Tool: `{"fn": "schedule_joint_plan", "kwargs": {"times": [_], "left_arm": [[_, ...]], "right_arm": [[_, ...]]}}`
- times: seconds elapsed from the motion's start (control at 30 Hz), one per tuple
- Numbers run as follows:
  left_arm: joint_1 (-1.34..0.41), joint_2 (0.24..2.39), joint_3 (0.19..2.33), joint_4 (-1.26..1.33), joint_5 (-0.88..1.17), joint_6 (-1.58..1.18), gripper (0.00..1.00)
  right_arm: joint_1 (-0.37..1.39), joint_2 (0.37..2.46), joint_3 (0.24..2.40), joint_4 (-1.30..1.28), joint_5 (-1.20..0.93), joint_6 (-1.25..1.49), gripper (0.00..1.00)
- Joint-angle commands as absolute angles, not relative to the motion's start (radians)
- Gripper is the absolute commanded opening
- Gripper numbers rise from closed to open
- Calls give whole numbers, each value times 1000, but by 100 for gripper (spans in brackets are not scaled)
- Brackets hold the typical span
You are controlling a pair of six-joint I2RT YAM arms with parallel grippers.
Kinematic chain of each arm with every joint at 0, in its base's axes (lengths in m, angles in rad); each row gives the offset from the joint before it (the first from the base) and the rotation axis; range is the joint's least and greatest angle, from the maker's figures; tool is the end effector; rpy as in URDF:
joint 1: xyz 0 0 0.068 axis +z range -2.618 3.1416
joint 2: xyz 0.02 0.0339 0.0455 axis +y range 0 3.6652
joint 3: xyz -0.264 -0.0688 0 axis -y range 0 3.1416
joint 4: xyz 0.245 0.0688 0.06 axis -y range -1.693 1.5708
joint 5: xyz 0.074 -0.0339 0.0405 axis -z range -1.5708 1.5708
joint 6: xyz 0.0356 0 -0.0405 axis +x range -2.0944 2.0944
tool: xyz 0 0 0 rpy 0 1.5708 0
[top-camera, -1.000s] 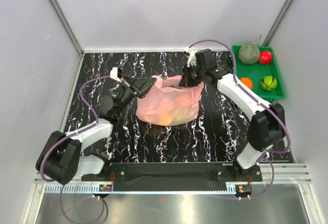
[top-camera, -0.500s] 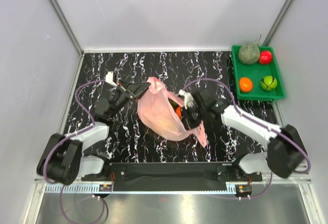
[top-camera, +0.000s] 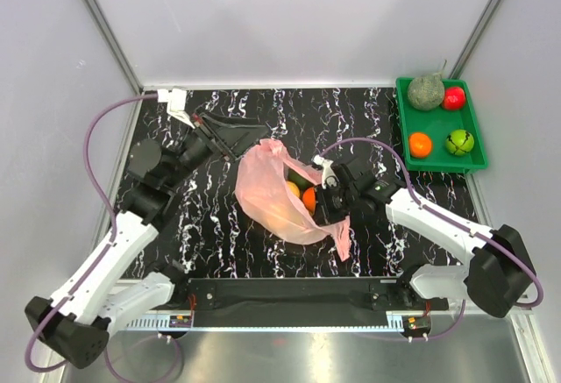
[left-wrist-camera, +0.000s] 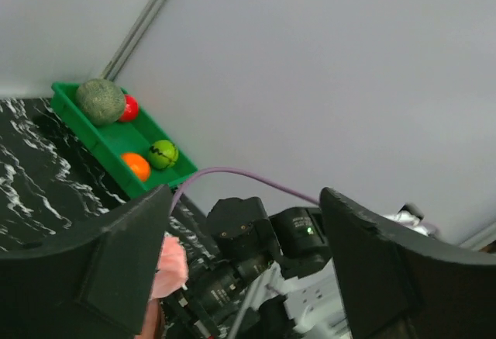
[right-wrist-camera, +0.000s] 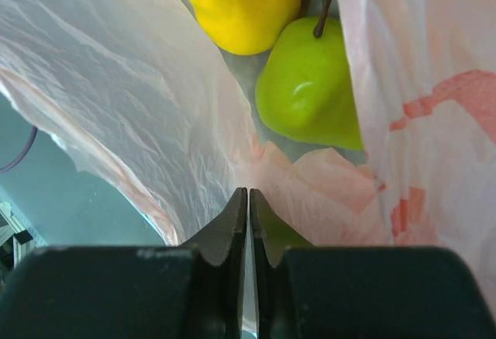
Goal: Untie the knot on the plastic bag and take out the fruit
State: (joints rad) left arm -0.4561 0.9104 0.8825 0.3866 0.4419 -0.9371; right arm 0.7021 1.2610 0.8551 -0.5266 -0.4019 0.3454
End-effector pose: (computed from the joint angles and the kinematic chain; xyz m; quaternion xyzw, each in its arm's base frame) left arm 0.1765 -0.1035 0.4124 0.0426 0.5827 -0.6103 0.5350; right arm 0.1833 0.1733 0.2376 -0.2267 0.9045 0.3179 0.1714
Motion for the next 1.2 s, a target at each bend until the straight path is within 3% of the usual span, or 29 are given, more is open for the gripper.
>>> {"fn": "schedule_joint_plan", "kwargs": {"times": [0.0, 0.03, 0.07, 0.13, 0.17, 0.2, 0.4, 0.67, 0.77, 0.97, 1.17], "left_arm": [[-549, 910, 1026, 60, 443, -600, 74], [-561, 917, 1041, 69, 477, -582, 67], [-580, 945, 1072, 109, 509, -575, 50], [-603, 1001, 1121, 115, 595, -554, 31], [-632, 1067, 1173, 68, 600, -540, 10], [-646, 1093, 1198, 37, 572, -526, 0], [-784, 1235, 1313, -93, 412, -402, 0], [-926, 1525, 1664, -601, 40, -187, 0], [-930, 1546, 1637, -652, -121, -204, 0], [-927, 1561, 1563, -666, -213, -201, 0], [-927, 1609, 1505, -658, -129, -175, 0]], "right_arm": [[707, 1259, 859, -477, -365, 368, 10], [706, 1258, 854, -476, -359, 370, 8], [706, 1262, 853, -476, -357, 368, 8], [707, 1264, 854, -483, -353, 370, 5], [707, 1262, 854, -486, -348, 370, 5], [707, 1259, 859, -489, -338, 371, 4], [707, 1224, 861, -506, -308, 380, 2], [706, 1220, 871, -517, -284, 394, 1], [706, 1215, 873, -522, -278, 397, 0], [706, 1200, 856, -515, -275, 411, 0], [706, 1189, 854, -526, -264, 405, 0]]}}
